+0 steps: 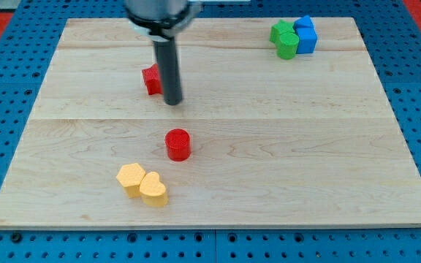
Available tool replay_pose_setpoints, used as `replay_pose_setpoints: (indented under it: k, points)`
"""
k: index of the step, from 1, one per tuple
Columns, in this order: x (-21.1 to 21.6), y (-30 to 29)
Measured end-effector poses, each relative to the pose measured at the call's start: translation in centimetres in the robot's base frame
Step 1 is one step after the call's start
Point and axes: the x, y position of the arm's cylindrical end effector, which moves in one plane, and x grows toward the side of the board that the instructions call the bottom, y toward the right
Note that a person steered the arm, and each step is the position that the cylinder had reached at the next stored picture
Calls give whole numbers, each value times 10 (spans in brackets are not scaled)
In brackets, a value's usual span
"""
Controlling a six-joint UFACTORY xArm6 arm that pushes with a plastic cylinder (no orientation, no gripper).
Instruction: Move the red circle closer to the red star
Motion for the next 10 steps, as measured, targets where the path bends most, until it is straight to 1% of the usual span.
replay_pose_setpoints:
  k: [1,2,3,4,6,8,10]
  points:
    - [22,46]
    - [88,47]
    - [142,35]
    - [139,1]
    - [121,-16]
    - [85,-8]
    - [77,14]
